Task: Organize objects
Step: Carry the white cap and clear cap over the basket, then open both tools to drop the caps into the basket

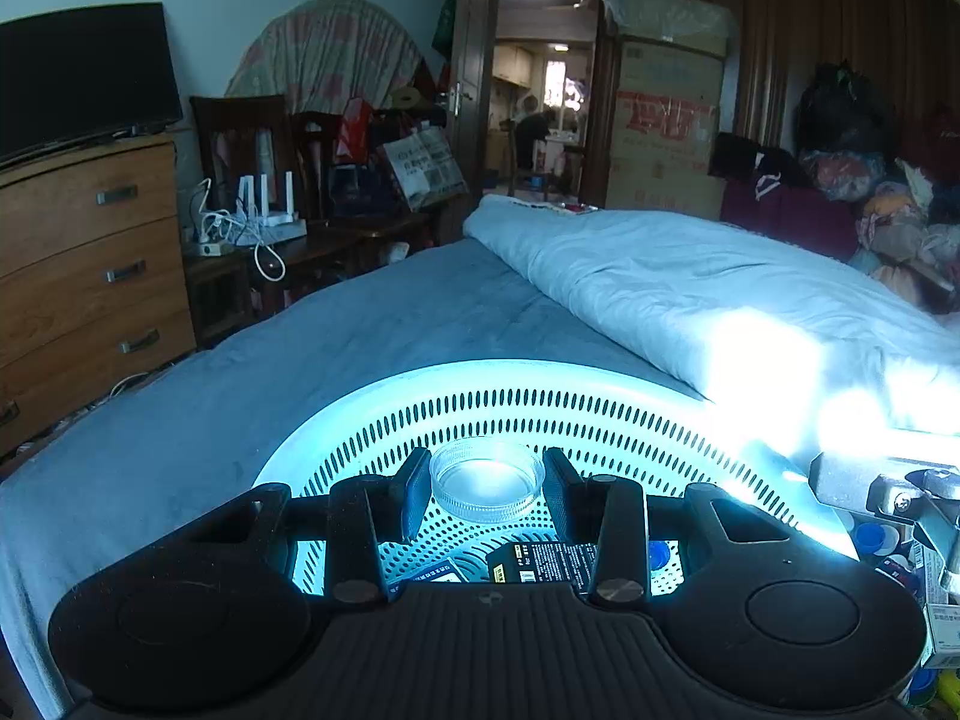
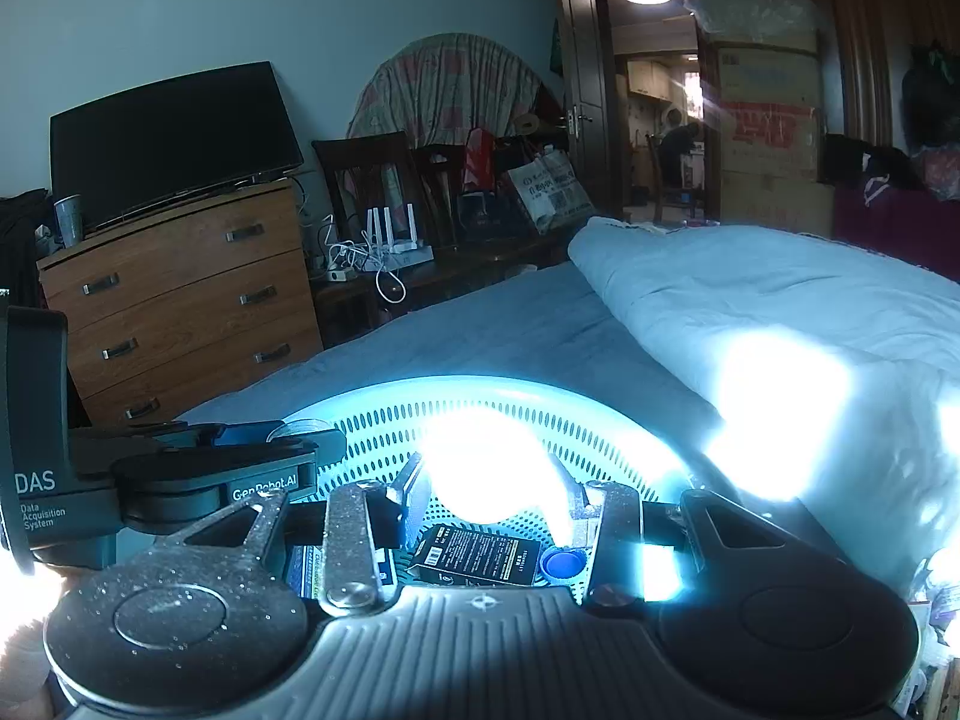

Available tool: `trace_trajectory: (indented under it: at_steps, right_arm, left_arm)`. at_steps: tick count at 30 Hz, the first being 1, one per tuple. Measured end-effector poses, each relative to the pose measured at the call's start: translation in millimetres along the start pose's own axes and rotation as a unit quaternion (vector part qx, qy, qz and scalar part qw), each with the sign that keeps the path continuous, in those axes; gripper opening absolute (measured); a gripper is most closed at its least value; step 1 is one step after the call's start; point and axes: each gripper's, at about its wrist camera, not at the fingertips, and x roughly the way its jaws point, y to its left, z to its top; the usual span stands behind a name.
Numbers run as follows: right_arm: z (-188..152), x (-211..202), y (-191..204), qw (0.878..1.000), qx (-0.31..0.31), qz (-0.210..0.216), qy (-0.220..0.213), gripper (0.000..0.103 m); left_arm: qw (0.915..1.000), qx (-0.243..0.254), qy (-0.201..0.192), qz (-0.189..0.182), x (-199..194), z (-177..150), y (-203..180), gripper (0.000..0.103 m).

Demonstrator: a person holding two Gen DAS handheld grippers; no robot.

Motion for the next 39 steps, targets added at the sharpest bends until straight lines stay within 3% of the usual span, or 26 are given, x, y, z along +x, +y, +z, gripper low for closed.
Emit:
trace_trajectory:
  at_steps: [32,34,35,36,39]
  right_arm:
    - [-16,10,-6,1.000,0.009,-0.003,0.008,0.042]
    - [-17,11,-7,1.000,0.010,-0.001,0.009,0.044]
    - [-18,11,-8,1.000,0.011,0.001,0.008,0.046]
    - [-18,11,-8,1.000,0.011,0.001,0.007,0.054]
    - [-19,6,-9,1.000,0.013,-0.001,-0.002,0.059]
  left_arm:
    - [0.9998,0.003,0.008,0.016,9,-3,12,0.042]
    - [0.9997,0.006,0.006,0.021,10,-2,12,0.053]
    - [0.9997,0.008,0.003,0.023,10,-2,11,0.064]
    - [0.9996,0.010,-0.001,0.026,9,-2,11,0.071]
    - [0.9994,0.014,-0.008,0.029,6,-2,8,0.077]
